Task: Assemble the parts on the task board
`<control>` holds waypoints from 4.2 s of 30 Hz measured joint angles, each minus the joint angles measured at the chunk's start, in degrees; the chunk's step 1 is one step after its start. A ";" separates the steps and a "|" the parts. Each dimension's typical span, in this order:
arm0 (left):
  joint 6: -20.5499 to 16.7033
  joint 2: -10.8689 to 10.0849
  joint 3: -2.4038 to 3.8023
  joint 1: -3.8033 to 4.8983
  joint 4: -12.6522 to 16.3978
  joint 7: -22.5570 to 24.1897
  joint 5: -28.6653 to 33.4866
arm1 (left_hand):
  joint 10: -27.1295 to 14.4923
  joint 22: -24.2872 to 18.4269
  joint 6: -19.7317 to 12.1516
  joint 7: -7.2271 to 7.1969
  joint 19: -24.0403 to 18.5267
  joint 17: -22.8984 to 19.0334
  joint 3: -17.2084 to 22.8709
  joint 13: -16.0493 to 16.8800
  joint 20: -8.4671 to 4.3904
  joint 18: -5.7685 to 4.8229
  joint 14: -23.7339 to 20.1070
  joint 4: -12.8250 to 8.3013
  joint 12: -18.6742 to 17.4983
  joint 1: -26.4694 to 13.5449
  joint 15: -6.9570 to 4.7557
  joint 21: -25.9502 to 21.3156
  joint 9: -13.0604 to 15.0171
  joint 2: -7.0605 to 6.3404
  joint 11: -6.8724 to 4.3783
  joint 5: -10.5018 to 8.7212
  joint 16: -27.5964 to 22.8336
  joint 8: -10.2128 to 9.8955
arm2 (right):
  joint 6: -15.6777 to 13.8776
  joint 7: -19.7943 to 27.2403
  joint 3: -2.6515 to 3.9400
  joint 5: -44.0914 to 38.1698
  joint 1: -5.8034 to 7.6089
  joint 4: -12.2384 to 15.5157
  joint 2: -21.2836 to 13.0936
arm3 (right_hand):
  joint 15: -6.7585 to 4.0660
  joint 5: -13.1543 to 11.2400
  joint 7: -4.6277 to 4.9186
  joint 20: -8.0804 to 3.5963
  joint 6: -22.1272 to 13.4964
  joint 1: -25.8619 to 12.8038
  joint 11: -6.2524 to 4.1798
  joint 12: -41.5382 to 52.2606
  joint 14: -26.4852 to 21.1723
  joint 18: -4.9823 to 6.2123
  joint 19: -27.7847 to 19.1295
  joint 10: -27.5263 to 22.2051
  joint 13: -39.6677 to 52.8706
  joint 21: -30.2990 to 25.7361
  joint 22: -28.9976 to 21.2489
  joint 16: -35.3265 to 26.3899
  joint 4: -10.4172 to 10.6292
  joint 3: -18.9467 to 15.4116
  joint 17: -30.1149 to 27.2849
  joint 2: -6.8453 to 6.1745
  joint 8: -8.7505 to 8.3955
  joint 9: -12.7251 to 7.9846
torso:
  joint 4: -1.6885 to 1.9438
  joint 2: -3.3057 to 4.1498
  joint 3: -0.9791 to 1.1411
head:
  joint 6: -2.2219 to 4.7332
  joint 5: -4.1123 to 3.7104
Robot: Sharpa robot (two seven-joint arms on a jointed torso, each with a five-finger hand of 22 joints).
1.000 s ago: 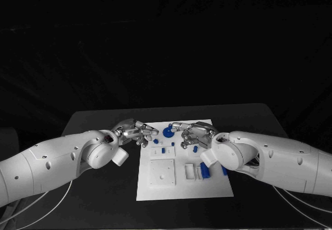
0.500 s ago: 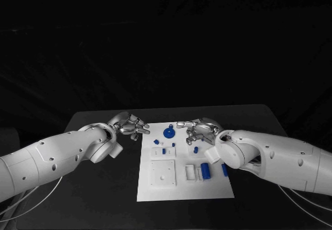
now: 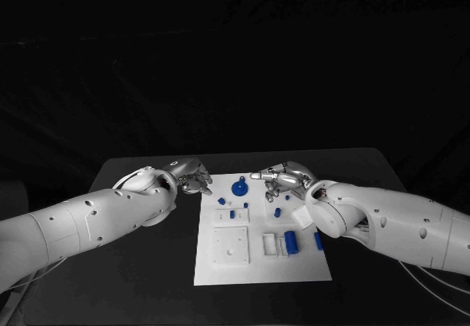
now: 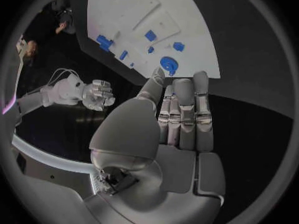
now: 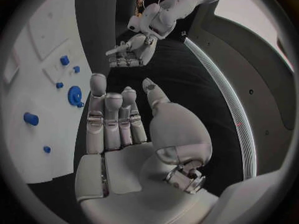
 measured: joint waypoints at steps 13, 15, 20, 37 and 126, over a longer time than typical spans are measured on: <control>0.27 4.92 -3.90 0.02 -3.55 -1.53 -9.59 | -5.83 1.50 -2.28 -0.18 1.03 -0.43 3.71 -0.10 0.61 0.92 0.51 1.21 -0.22 0.07 0.09 -2.00 -0.17 -2.22 0.93 0.00 0.00 -0.13 | -0.42 0.62 0.40 -3.37 0.02 -0.49 0.52 | -0.05 0.25 0.00 0.00 0.00 0.00 -0.20 -0.20 -0.37 0.00 0.00 -0.20 -0.40 0.00 -0.11 -0.03 -0.63 -0.17 -0.36 0.00 0.00 0.00 | -0.09 0.12 -0.10 | -0.09 -0.07; 0.00 5.68 -4.11 -0.07 -4.28 -1.52 -10.17 | -6.21 1.61 -2.47 0.00 1.03 -0.43 3.65 -0.10 0.61 0.92 0.70 1.47 -0.22 -0.08 0.28 -2.16 -0.17 -2.93 0.95 0.00 0.00 -0.13 | -0.49 0.68 0.44 -3.74 0.02 -0.53 0.56 | -0.01 0.25 0.00 0.03 0.00 0.22 0.02 -0.68 -0.40 0.00 -0.03 -0.42 -0.74 0.00 -0.26 -0.54 -1.04 -0.23 -0.63 0.22 0.00 0.01 | -0.09 0.14 -0.10 | -0.10 -0.15; -0.90 7.10 -4.29 -0.27 -6.03 -1.34 -11.00 | -6.83 1.97 -3.35 0.03 1.54 -0.52 4.03 -0.10 0.51 0.92 0.70 3.26 -0.21 0.45 0.28 -3.33 -0.17 -3.46 1.15 -0.27 -0.56 -0.13 | -0.62 0.80 0.60 -4.42 0.02 -0.60 0.71 | 0.07 0.24 0.00 0.00 0.00 0.22 -0.10 -1.24 -1.45 0.00 -0.41 -0.71 -1.61 -0.28 -0.85 -1.84 -1.50 -0.23 -2.12 0.23 0.00 0.01 | -0.08 0.15 -0.14 | -0.23 -0.26; -1.74 11.86 -4.33 -1.84 -13.44 -0.09 -11.51 | -8.13 3.02 -4.25 0.11 2.15 -0.51 4.09 -0.09 0.31 0.91 0.70 4.75 -0.21 0.27 0.28 -5.33 -0.18 -4.63 1.23 -0.27 -1.05 -0.13 | -0.89 1.20 0.98 -5.33 0.16 -0.55 1.10 | 0.31 0.24 0.35 0.41 -0.35 0.22 0.21 -2.74 -2.82 -0.01 -0.83 -1.43 -3.35 -2.22 -2.91 -3.23 -1.65 -0.08 -3.84 0.23 0.00 0.02 | -0.27 0.36 -0.10 | -0.27 -0.49; -0.09 17.74 -4.15 -5.18 -24.48 0.08 -6.09 | -1.79 6.94 -1.63 0.63 5.33 0.41 -2.97 -0.03 0.40 0.89 1.41 8.79 0.02 -4.52 0.60 -11.32 0.08 -2.54 0.63 -0.26 -2.15 0.05 | -0.70 2.44 1.08 -2.82 1.20 -0.08 1.83 | 1.31 0.23 0.59 1.22 -1.53 0.75 0.71 -5.50 -6.65 -0.07 -2.25 -4.39 -14.51 -9.22 -13.03 -5.37 -2.12 -0.25 -13.65 0.75 0.00 0.04 | -0.62 1.05 -0.27 | -0.64 -1.88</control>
